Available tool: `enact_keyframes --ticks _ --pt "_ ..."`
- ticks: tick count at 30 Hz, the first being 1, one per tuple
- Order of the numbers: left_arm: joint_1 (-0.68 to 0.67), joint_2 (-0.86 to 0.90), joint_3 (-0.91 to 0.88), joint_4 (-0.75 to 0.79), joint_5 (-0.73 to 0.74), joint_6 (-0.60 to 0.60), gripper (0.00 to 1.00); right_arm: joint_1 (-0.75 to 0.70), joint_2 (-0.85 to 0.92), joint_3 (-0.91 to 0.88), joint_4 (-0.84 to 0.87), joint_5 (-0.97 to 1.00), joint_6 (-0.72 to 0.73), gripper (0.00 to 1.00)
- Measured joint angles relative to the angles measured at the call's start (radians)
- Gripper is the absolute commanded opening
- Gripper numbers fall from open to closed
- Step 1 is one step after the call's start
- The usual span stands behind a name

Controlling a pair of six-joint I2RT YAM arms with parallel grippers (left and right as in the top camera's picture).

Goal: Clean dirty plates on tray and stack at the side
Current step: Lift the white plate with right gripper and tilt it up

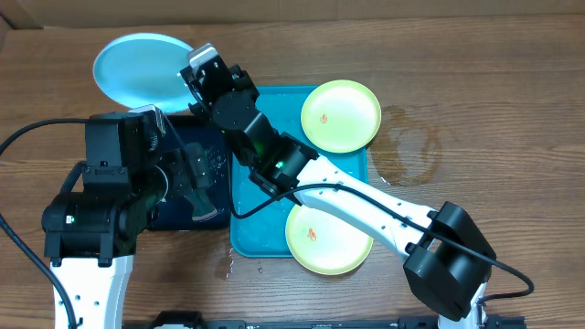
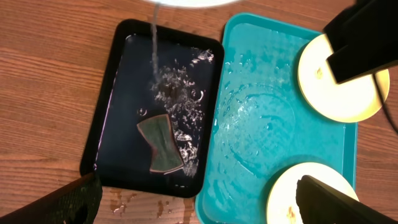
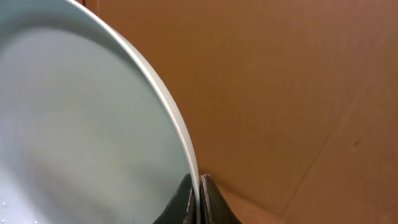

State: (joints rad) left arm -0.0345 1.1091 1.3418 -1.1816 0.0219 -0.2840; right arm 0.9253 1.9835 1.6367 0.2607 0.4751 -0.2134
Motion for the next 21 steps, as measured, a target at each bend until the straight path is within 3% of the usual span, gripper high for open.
enact_keyframes --ticks 21 --pt "0.000 0.000 0.000 0.000 0.000 0.000 1.00 0.000 0.000 0.000 0.134 0.001 -0.083 0.04"
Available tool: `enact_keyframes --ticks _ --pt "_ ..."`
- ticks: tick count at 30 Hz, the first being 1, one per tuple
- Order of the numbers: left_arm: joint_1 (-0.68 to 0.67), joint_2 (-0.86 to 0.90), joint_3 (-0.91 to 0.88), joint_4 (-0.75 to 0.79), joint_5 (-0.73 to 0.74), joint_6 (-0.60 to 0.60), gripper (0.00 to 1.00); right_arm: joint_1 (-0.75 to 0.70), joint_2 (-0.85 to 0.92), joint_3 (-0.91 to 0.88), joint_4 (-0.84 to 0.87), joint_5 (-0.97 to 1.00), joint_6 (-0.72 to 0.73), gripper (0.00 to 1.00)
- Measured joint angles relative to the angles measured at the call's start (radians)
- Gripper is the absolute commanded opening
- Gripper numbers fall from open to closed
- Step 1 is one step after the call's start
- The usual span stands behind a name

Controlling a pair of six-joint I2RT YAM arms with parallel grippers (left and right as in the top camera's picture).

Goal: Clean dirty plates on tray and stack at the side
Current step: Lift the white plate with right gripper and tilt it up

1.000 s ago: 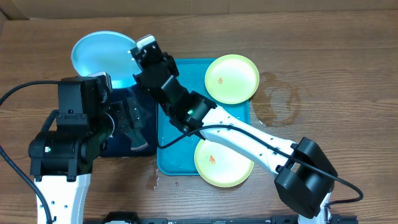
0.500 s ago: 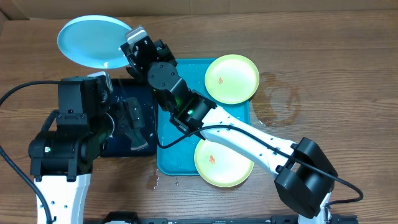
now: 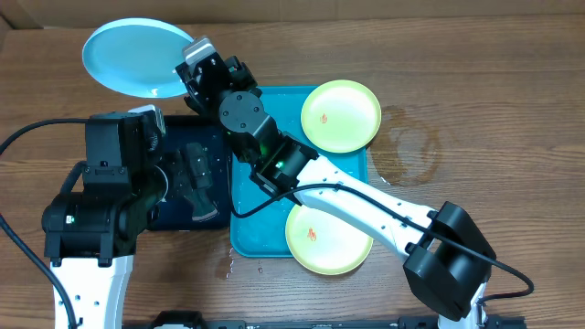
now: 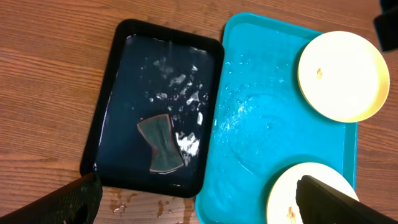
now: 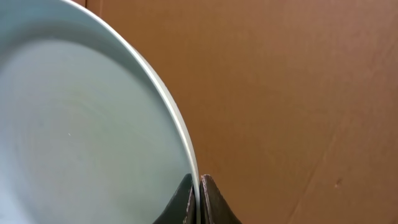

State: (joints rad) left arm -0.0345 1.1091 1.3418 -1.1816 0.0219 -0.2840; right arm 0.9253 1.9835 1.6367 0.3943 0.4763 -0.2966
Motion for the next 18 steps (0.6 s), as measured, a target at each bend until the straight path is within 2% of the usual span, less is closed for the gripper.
enact_keyframes --ticks 18 --pt "0.000 0.000 0.000 0.000 0.000 0.000 1.00 -0.001 0.000 0.000 0.009 0.000 0.001 0.04"
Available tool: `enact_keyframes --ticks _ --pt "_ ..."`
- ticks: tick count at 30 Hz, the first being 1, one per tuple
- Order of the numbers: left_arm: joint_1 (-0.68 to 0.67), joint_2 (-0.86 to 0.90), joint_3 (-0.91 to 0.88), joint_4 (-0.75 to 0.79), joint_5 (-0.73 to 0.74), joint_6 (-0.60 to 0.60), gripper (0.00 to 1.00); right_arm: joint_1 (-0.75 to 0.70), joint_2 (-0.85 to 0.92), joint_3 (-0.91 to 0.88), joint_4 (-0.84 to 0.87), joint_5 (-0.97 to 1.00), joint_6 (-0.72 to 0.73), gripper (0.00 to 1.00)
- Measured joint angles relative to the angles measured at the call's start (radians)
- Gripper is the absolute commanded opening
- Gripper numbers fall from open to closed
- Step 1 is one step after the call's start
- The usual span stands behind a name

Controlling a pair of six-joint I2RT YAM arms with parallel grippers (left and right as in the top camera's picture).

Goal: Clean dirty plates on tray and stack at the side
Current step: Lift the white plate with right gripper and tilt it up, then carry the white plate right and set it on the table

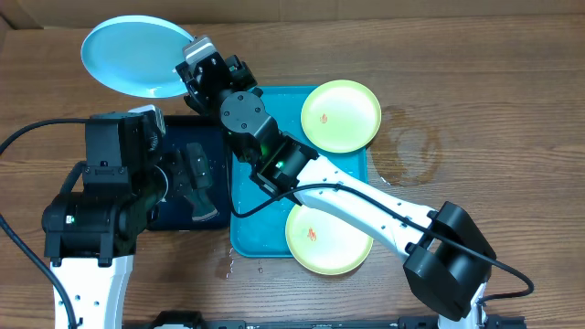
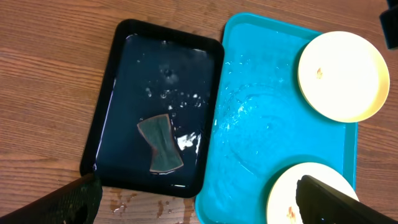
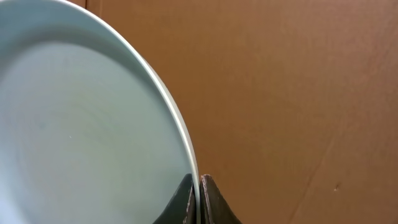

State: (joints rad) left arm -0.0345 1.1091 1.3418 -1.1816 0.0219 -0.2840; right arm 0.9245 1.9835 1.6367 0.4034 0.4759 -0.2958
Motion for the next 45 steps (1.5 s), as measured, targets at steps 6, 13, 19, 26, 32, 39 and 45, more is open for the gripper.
enact_keyframes --ticks 6,13,19,26,32,39,45 --pt "0.000 0.000 0.000 0.000 0.000 0.000 1.00 0.000 0.000 0.000 -0.067 0.010 0.043 0.04" --pt "0.000 0.000 0.000 0.000 0.000 0.000 1.00 -0.002 0.001 0.000 -0.111 0.068 0.187 0.04" --pt "0.000 0.000 0.000 0.000 0.000 0.000 1.00 -0.006 0.002 0.000 -0.151 0.113 0.289 0.04" --pt "0.000 0.000 0.000 0.000 0.000 0.000 1.00 -0.008 0.002 0.001 -0.269 0.182 0.417 0.04" --pt "0.000 0.000 0.000 0.000 0.000 0.000 1.00 -0.023 0.002 0.002 -0.475 0.119 0.591 0.04" --pt "0.000 0.000 0.000 0.000 0.000 0.000 1.00 -0.160 0.000 0.002 -0.702 -0.111 0.777 0.04" --pt "0.000 0.000 0.000 0.000 0.000 0.000 1.00 -0.396 -0.045 0.002 -0.925 -0.323 0.844 0.04"
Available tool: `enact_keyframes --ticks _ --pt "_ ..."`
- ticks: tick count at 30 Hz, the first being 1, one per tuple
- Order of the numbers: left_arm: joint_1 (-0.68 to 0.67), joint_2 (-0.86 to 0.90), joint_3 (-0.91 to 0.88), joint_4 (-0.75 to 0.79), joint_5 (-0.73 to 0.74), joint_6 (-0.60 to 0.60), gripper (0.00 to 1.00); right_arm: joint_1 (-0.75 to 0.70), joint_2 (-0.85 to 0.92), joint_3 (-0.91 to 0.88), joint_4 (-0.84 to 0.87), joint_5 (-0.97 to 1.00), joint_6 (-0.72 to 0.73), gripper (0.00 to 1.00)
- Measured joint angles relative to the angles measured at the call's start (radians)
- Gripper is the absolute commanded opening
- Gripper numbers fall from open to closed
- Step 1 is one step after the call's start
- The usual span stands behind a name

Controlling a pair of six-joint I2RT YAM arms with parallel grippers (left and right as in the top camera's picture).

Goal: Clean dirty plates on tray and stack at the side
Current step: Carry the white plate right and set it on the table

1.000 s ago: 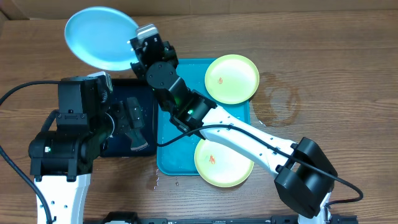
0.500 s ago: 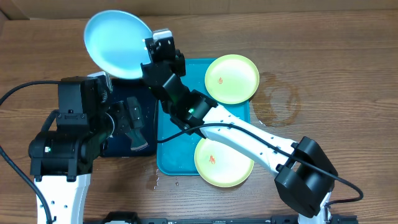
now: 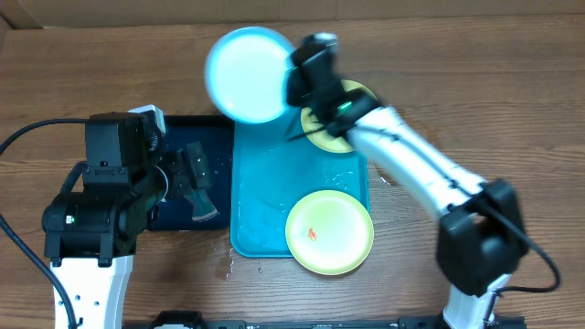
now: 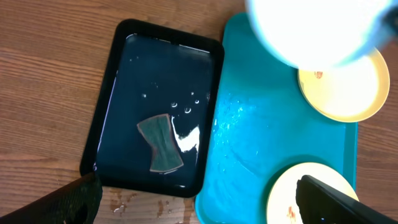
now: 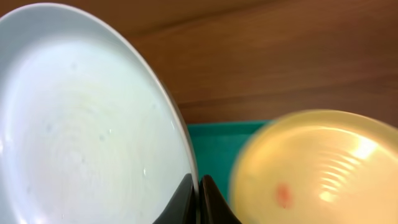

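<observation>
My right gripper (image 3: pixel 294 87) is shut on the rim of a light blue plate (image 3: pixel 249 73), held in the air over the back edge of the teal tray (image 3: pixel 265 201). The right wrist view shows the fingertips (image 5: pixel 189 190) pinching the blue plate (image 5: pixel 93 124). One yellow-green plate (image 3: pixel 329 233) with a red spot lies at the tray's front. A second (image 5: pixel 317 168) lies at the back, partly under my right arm. My left gripper (image 4: pixel 202 205) hangs open above the black tray (image 4: pixel 155 106).
The black tray holds water and a dark green sponge (image 4: pixel 160 144). Water drops lie on the wood by its front edge. A faint wet ring marks the table (image 3: pixel 411 146) right of the teal tray. Bare wood lies to the right and behind.
My right gripper has moved right with the blue plate, from beyond the black tray's back-left to over the teal tray's back edge. The left arm has not moved. The water has settled.
The blue plate was first held tilted above the black tray's back edge, with water running off it into the tray. It then stood further back and left at two moments while the splashes died down. Now it is over the teal tray.
</observation>
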State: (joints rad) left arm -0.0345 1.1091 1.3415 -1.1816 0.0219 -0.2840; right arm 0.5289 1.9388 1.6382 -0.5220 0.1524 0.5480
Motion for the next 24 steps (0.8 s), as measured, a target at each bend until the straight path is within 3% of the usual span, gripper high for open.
enact_keyframes --ticks 12,18,24 --pt "0.000 0.000 0.000 0.000 0.000 0.000 1.00 -0.538 -0.056 0.007 -0.417 -0.207 0.026 0.04" --pt "0.000 0.000 0.000 0.000 0.000 0.000 1.00 -0.694 -0.056 -0.015 -0.546 -0.206 0.027 0.04" --pt "0.000 0.000 0.000 0.000 0.000 0.000 1.00 -0.748 -0.057 -0.121 -0.529 -0.177 0.028 0.04"
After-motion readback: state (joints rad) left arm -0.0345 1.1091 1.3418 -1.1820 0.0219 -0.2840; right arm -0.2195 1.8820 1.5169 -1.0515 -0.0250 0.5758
